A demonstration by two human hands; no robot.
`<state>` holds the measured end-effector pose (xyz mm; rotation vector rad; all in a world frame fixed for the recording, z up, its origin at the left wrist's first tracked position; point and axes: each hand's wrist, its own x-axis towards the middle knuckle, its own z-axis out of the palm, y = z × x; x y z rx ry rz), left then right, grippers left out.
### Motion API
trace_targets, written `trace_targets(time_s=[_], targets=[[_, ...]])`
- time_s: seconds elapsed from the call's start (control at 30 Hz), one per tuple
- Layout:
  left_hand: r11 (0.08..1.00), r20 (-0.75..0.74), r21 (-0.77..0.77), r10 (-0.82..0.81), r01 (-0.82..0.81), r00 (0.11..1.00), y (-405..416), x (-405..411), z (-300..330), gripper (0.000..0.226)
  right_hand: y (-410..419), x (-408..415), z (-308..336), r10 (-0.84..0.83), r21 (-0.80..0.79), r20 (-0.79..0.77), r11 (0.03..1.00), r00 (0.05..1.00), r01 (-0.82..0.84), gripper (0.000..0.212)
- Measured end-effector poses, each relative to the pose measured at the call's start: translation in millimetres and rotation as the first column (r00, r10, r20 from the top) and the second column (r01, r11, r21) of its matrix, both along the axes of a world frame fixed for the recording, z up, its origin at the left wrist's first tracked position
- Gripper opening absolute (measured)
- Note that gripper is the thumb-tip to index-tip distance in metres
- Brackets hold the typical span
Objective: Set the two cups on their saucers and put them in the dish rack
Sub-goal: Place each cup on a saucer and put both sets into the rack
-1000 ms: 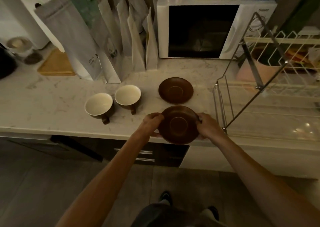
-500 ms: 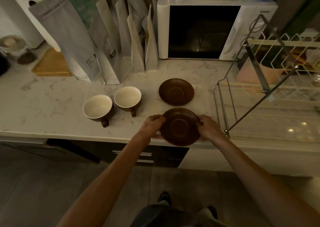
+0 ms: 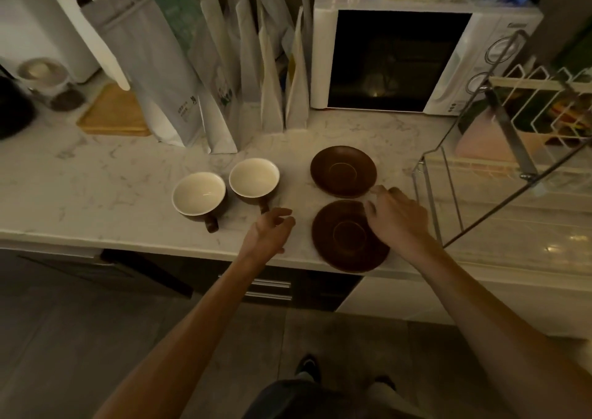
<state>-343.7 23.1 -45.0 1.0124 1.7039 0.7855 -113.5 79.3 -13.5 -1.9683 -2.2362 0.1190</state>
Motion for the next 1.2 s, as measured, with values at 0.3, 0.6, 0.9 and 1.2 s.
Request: trace_targets(time_s=[0.3, 0.6, 0.9, 1.2], targets=[[0.965, 0.118, -0.066, 0.262, -0.255, 0.958, -19.8, -35.0, 21.6, 0.038, 34.0, -89.7, 28.3, 0.206, -0.182, -0.358, 0.941, 0.911, -0.284, 0.04], [0.886, 0.11, -0.044, 0.463, -0.461, 0.88, 3.5, -33.8, 17.5, 0.063, 58.5, -148.2, 15.6, 0.209, -0.313, -0.444, 0.875, 0.871, -0.369, 0.048], [0.829, 0.001, 0.074, 0.556, -0.554, 0.831, 22.2, -20.2, 9.0, 0.046, 73.4, -157.8, -6.9, 0.006, -0.468, -0.581, 0.816, 0.814, -0.341, 0.046], [0.793, 0.203, 0.039, 0.589, -0.608, 0.782, 28.3, -23.1, 5.6, 0.046, 78.2, -155.6, -13.7, -0.037, -0.451, -0.656, 0.82, 0.754, -0.353, 0.036]])
